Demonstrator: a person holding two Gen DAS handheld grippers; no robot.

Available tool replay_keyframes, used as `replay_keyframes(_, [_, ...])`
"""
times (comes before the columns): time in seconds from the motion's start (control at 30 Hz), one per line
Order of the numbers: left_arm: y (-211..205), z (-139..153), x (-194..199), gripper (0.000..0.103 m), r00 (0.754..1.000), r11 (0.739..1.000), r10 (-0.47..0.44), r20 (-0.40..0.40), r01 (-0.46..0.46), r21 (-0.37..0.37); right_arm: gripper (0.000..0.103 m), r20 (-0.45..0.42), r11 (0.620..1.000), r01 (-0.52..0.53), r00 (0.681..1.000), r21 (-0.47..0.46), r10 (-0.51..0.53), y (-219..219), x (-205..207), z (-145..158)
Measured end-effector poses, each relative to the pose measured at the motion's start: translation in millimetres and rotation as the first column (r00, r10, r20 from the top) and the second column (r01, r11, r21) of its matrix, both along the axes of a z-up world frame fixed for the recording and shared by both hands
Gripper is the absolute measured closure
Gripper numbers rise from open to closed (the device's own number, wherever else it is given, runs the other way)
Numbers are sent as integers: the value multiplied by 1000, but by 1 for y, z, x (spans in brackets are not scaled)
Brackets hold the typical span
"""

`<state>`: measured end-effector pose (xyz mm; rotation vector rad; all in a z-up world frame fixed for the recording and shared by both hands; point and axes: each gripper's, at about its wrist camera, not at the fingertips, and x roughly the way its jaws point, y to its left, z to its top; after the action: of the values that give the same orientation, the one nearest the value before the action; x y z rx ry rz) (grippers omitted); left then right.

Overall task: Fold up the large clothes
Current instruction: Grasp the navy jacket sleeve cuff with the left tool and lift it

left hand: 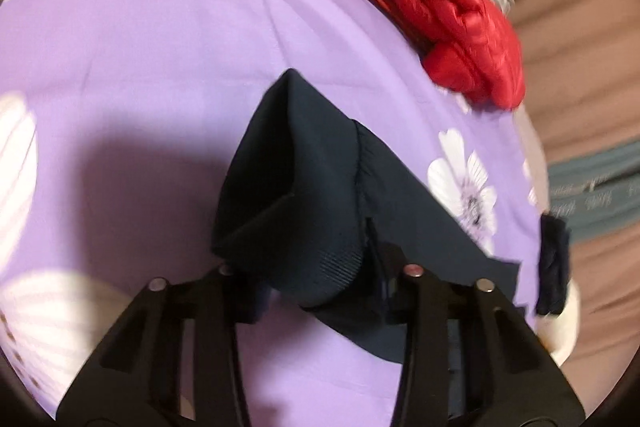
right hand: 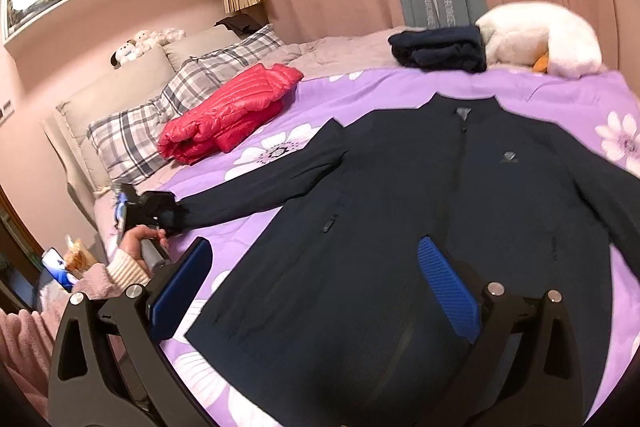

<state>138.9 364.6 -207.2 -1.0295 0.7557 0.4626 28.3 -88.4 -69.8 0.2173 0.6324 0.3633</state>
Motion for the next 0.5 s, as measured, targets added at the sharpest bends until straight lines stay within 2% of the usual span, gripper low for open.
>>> replay_keyframes(0.07, [-1,7,2,74,999,999,-35,-8,35,33,1,-8,1000,-7,1000,16,7,-1,-2,-3])
replay_keyframes(0.13, [-5,22,6,76,998,995,-63,-8,63,80,1,-4,1000,3,1000,-8,-3,-2,-6,-5])
replay_keyframes(0.23, [-17,61,13,76,993,974,-119,13,114,195,1,-14,999,33,999,-34,-34,-6,-7,-9])
replay_keyframes(0.37, [-53,127,31,78,969,911,-242,56,207,356,1,-35,994,96,995,-45,-98,-23,-9,-15])
replay_keyframes(0.47, [-104,182,55,86,923,826,-377,75,299,478,1,-57,990,138,989,-24,-139,-38,-10,-22])
replay_keyframes(0.5, [-130,201,62,89,897,785,-436,80,335,521,1,-64,989,150,987,-15,-150,-43,-10,-24])
